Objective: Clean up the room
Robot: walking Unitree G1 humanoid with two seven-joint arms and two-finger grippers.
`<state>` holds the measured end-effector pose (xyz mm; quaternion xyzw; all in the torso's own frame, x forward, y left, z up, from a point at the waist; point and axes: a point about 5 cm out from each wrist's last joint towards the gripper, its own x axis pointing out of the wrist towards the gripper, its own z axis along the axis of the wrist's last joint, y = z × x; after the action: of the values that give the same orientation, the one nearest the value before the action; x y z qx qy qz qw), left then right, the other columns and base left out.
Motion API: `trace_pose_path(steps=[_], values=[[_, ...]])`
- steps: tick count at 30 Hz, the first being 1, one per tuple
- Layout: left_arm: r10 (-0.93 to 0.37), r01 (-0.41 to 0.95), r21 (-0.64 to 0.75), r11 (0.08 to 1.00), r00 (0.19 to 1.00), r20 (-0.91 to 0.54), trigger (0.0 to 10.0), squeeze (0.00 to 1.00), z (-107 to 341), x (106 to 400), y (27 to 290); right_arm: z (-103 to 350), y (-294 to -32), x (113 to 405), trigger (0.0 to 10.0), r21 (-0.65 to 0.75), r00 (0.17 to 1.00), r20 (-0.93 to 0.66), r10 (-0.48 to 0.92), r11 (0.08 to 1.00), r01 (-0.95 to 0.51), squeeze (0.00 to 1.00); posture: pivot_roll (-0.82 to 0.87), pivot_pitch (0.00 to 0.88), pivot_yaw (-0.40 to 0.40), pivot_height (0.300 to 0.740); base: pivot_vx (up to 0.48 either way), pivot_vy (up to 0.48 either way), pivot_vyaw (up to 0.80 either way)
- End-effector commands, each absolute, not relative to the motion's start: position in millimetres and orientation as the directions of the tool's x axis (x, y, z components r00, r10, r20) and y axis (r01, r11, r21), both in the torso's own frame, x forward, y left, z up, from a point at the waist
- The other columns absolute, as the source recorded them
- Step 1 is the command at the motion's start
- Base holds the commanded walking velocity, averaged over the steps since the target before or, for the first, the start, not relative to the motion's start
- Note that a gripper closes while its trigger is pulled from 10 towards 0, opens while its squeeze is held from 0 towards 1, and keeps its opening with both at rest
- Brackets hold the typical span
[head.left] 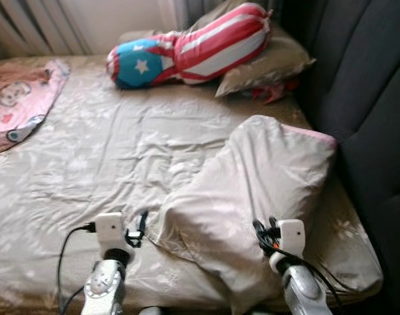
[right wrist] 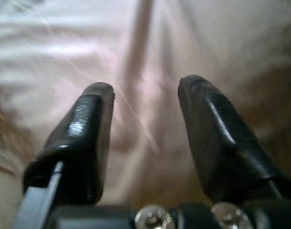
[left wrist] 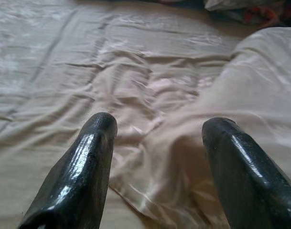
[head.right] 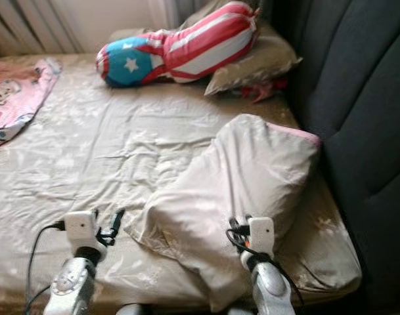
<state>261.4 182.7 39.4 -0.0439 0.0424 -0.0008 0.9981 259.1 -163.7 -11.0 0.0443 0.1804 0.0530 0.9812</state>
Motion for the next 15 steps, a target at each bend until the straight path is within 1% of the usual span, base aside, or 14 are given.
trace_pose_path(steps=[1,10,11,15], values=[[0.003,-0.012,-0.087,0.996,0.995,-0.099,10.0,0.0,36.8,258.5,185.7,-14.1,-166.7,259.9,10.0,0.119,0.921,-0.379,0.092,0.992,-0.05,1.0,-0.2,0.11,0.006,0.662,0.0,0.0,0.0],[0.002,-0.011,-0.082,0.997,0.995,-0.101,10.0,0.0,37.1,257.0,187.4,-9.8,-169.1,271.6,10.0,0.141,0.911,-0.407,0.06,0.99,-0.003,1.0,-0.19,0.116,0.012,0.662,0.0,0.0,0.0],[0.002,-0.01,-0.08,0.997,0.995,-0.102,10.0,0.0,37.2,256.4,187.9,-9.2,-170.4,273.6,10.0,0.154,0.909,-0.416,0.039,0.988,0.028,1.0,-0.19,0.119,0.016,0.662,0.0,0.0,0.0],[-0.002,-0.006,-0.078,0.997,0.995,-0.102,10.0,0.0,37.5,256.5,187.6,-10.4,-172.2,274.4,10.0,0.173,0.901,-0.433,0.015,0.983,0.067,1.0,-0.19,0.121,0.019,0.662,0.0,0.0,0.0]])
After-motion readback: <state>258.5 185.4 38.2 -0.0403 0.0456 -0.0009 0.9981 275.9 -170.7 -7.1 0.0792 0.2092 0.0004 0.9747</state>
